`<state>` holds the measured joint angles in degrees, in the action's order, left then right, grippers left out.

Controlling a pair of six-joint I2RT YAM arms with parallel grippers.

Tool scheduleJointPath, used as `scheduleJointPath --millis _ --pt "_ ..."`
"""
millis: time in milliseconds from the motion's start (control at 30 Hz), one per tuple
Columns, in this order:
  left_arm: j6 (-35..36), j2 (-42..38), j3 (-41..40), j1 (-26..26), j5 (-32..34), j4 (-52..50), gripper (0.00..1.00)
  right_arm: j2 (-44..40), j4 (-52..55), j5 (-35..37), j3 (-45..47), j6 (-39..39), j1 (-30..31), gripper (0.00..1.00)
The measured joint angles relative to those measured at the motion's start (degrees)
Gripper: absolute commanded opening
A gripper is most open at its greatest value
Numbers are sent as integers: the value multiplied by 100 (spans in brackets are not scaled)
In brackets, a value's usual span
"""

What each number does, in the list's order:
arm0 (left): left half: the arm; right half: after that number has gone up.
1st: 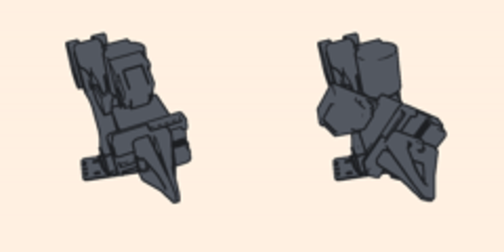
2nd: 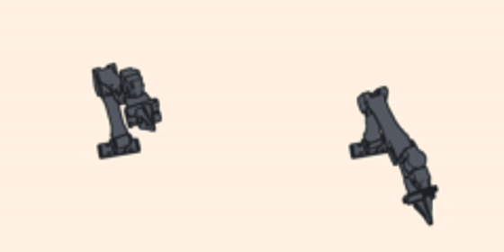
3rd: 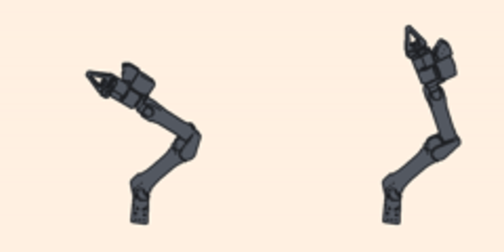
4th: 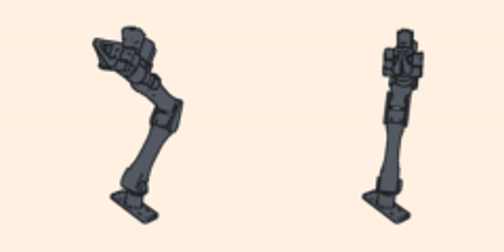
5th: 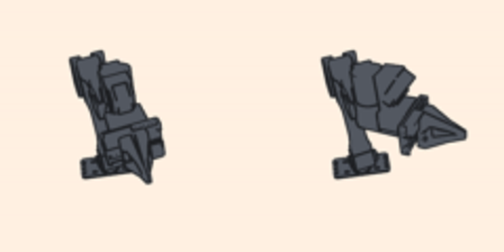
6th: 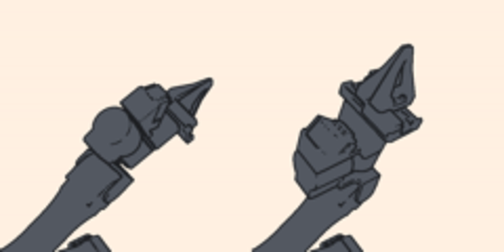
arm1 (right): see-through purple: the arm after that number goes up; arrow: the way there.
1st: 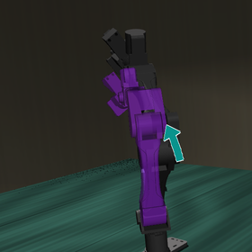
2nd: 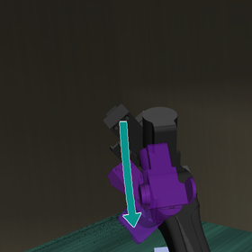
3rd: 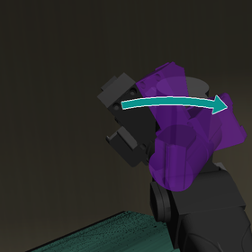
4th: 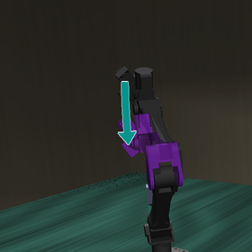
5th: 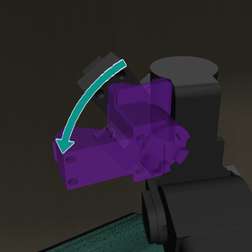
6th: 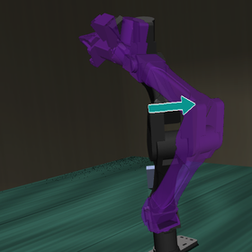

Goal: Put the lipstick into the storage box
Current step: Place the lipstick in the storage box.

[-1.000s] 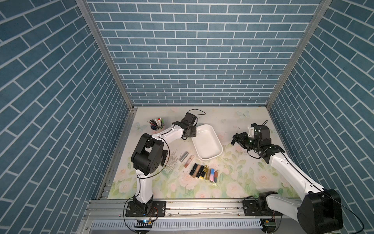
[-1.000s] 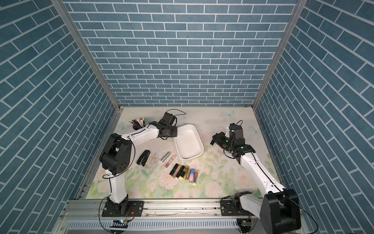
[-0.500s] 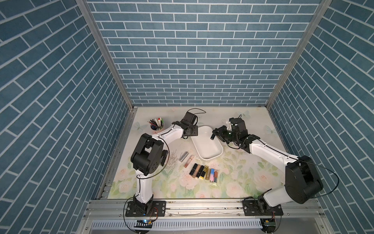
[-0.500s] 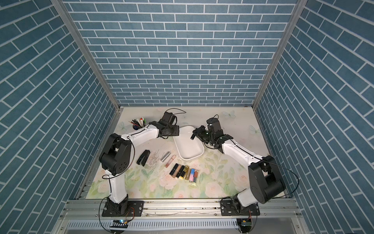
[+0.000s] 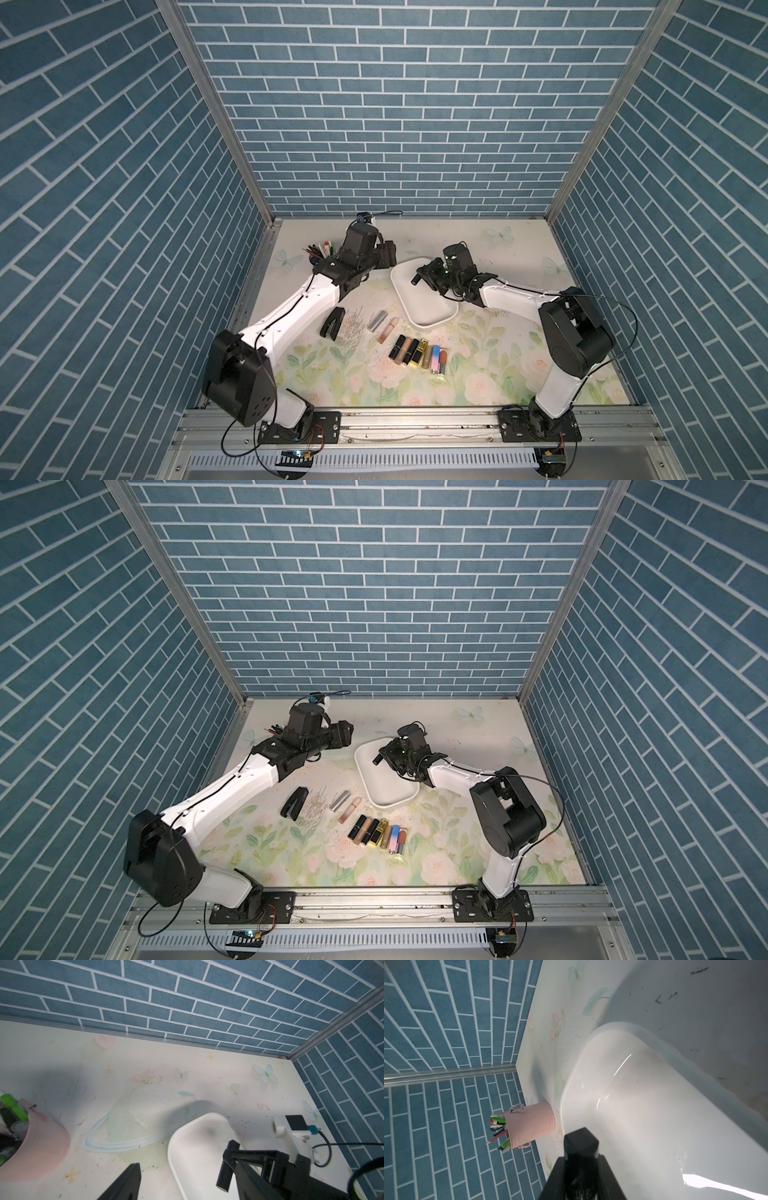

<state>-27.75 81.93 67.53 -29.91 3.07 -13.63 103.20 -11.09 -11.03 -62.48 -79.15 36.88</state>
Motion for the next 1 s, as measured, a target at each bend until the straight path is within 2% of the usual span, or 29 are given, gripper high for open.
scheduleJointPath --millis 200,433,1000 --pt "-44 -627 -798 0 39 -37 79 553 -214 208 -363 -380 184 16" --pt "-50 -1150 -1180 0 76 -120 81 951 -273 400 -605 -616 260 16" --pt "-46 -1276 -1488 0 79 -197 82 1327 -321 570 -654 -640 203 31"
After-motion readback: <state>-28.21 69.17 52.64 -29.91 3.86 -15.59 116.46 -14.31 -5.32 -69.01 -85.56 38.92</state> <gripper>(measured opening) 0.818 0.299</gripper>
